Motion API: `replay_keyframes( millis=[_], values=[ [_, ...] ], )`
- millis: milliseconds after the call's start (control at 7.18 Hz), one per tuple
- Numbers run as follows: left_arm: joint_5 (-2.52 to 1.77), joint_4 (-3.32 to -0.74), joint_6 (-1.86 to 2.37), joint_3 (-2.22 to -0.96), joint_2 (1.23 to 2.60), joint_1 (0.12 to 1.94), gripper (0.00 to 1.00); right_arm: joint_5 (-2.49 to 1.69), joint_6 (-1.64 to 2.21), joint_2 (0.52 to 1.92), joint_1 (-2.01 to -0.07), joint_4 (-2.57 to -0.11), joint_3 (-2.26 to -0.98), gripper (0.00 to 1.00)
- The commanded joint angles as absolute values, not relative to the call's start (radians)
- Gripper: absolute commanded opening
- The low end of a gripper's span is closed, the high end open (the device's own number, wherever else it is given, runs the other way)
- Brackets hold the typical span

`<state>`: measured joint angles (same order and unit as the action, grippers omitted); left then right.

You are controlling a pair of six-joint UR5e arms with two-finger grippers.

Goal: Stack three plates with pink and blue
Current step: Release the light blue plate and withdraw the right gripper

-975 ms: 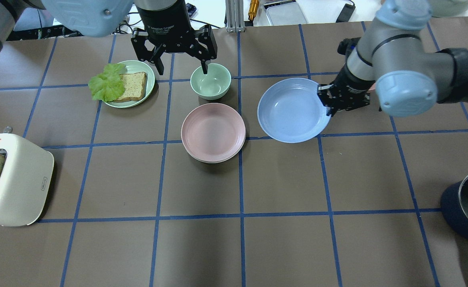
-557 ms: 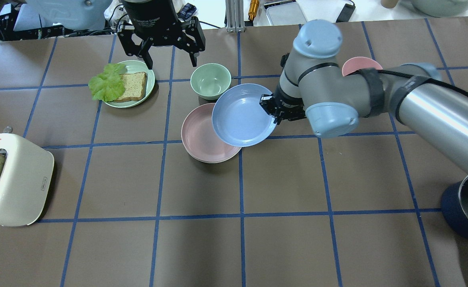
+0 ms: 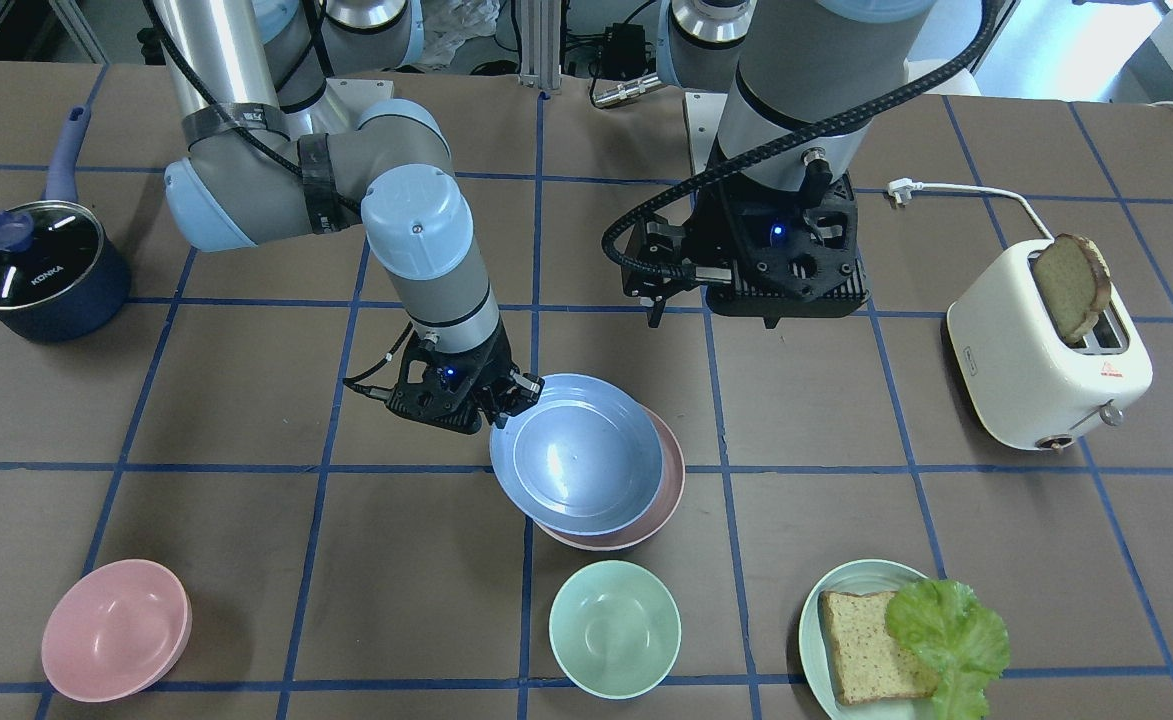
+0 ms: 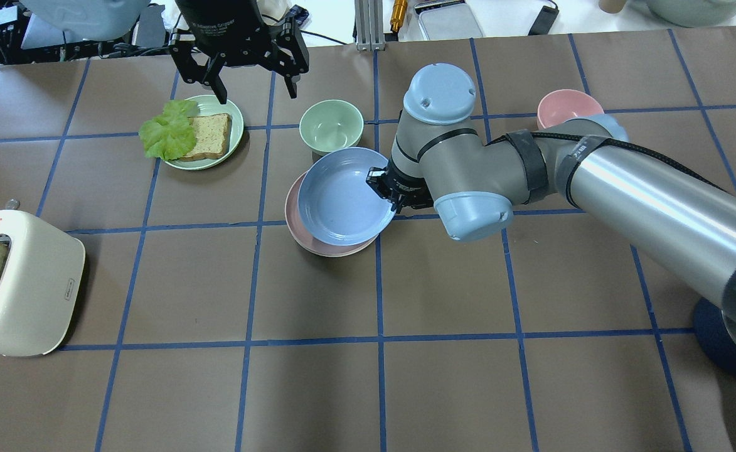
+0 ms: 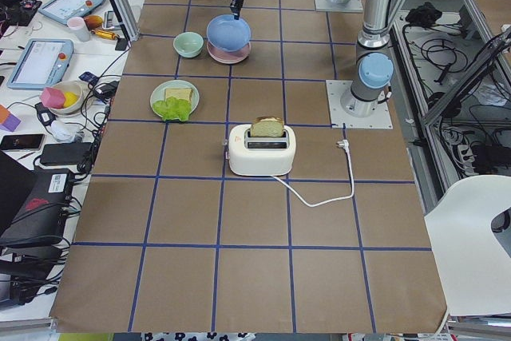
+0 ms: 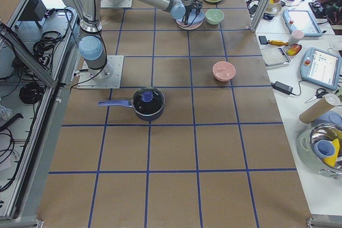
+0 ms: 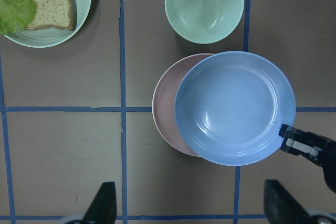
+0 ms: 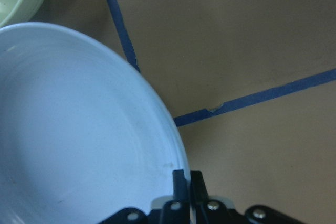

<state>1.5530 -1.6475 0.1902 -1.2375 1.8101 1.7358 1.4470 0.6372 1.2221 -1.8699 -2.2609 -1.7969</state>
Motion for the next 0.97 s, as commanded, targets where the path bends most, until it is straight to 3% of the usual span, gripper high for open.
replay_keyframes(
  millis=[0, 139, 278, 418, 835],
  values=[
    [1.557, -1.647, 0.19, -1.238, 1.806, 1.733, 1.0, 1.433, 0.653, 1.215, -1.876, -2.266, -1.795, 0.0],
    [1.555, -1.647, 0.192, -1.236, 1.805, 1.733, 1.0, 1.405, 0.653, 1.212, -1.87, -2.266, -1.795, 0.21],
    [1.554, -1.646, 0.192, -1.235, 1.805, 1.732, 1.0, 1.408, 0.64, 1.207, -1.867, -2.269, -1.795, 0.9],
    [1.555, -1.646, 0.192, -1.235, 1.807, 1.732, 1.0, 1.416, 0.62, 1.206, -1.856, -2.267, -1.786, 1.0],
    [1.557, -1.646, 0.193, -1.233, 1.807, 1.733, 1.0, 1.449, 0.313, 1.215, -1.69, -2.063, -1.61, 1.0]
  ],
)
